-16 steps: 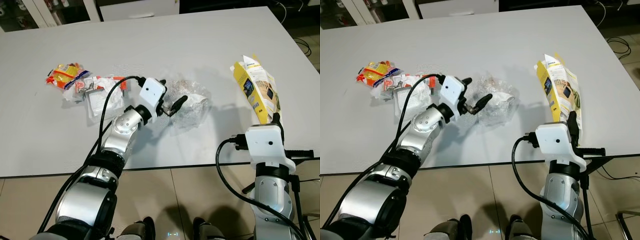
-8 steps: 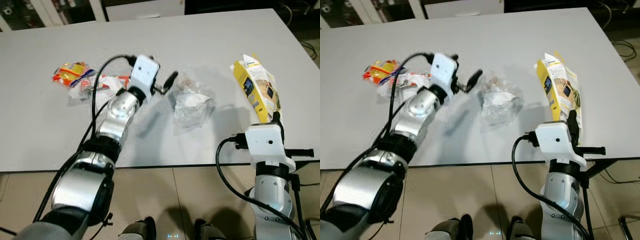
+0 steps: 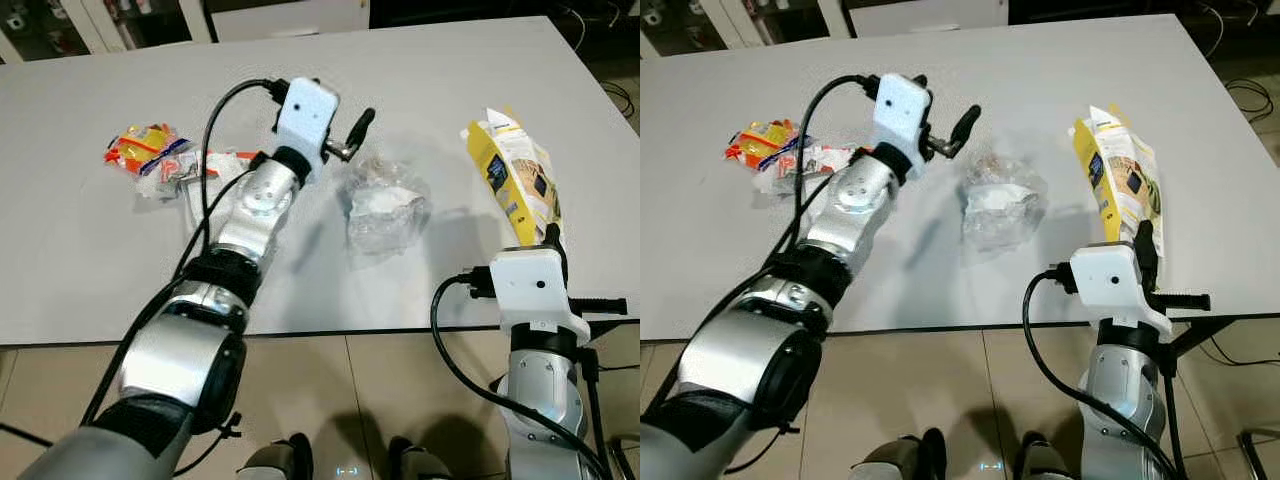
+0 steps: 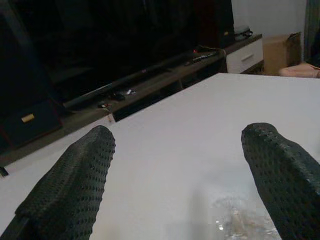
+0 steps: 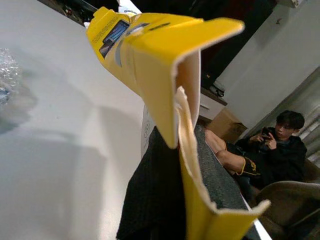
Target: Picking trash to rubbish bin
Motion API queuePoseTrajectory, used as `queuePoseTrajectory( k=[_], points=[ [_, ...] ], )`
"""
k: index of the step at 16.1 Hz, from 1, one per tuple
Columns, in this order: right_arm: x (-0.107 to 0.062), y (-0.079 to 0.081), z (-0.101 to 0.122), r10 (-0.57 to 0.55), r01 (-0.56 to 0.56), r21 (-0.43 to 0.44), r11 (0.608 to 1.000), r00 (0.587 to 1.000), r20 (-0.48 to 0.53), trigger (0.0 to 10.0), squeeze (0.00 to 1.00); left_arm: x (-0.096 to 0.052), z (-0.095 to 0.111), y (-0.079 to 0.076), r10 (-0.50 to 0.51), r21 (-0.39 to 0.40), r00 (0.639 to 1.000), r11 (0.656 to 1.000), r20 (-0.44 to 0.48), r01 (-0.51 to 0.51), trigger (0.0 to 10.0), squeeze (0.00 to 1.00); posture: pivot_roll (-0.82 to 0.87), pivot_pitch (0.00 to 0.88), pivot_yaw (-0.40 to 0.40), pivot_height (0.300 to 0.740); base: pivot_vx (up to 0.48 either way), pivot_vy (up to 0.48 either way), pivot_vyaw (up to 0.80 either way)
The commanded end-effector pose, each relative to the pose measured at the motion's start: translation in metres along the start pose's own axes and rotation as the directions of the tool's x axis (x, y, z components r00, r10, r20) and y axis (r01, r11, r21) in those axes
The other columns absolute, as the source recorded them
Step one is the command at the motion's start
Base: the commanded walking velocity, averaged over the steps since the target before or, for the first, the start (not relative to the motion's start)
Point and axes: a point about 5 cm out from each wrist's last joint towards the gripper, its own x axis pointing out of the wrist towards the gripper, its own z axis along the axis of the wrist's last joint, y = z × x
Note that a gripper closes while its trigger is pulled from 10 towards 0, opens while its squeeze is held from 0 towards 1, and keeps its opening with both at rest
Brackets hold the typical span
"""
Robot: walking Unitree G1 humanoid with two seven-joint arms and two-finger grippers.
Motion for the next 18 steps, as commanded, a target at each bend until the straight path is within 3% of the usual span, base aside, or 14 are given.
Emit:
queuePoseTrajectory(
  k=[1, 5, 10, 14, 18],
  points=[
    [-0.003, -0.001, 0.002, -0.013, 0.013, -0.001, 1.000, 1.000, 0.006, 10.0, 0.00, 0.003, 0.001, -0.003, 0.004, 0.015, 1.000, 1.000, -0.006, -0.004, 10.0, 0.00, -0.01, 0.215, 0.133, 0.740, 0.000, 0.000, 0.00],
    [-0.009, -0.004, 0.001, -0.030, 0.030, -0.006, 1.000, 0.999, -0.012, 10.0, 0.00, 0.007, -0.002, -0.015, 0.007, 0.027, 0.999, 1.000, -0.032, -0.006, 10.0, 0.00, -0.03, 0.230, 0.143, 0.740, 0.000, 0.000, 0.00],
    [-0.012, -0.005, 0.001, -0.038, 0.037, -0.010, 0.999, 0.999, -0.017, 10.0, 0.00, 0.008, -0.006, -0.015, 0.026, 0.029, 0.996, 0.999, -0.082, -0.024, 10.0, 0.00, -0.04, 0.240, 0.149, 0.740, 0.000, 0.000, 0.00],
    [-0.012, -0.004, 0.001, -0.034, 0.034, -0.010, 0.999, 0.999, -0.021, 10.0, 0.00, 0.001, -0.026, -0.028, -0.006, 0.016, 0.983, 1.000, -0.184, 0.009, 10.0, 0.00, -0.05, 0.243, 0.147, 0.740, 0.000, 0.000, 0.00],
    [-0.013, -0.004, -0.001, -0.028, 0.027, -0.014, 1.000, 0.999, -0.033, 10.0, 0.00, -0.008, -0.045, -0.054, -0.119, -0.005, 0.953, 0.993, -0.277, 0.122, 10.0, 0.00, -0.06, 0.249, 0.141, 0.740, 0.000, 0.000, 0.00]
  ],
)
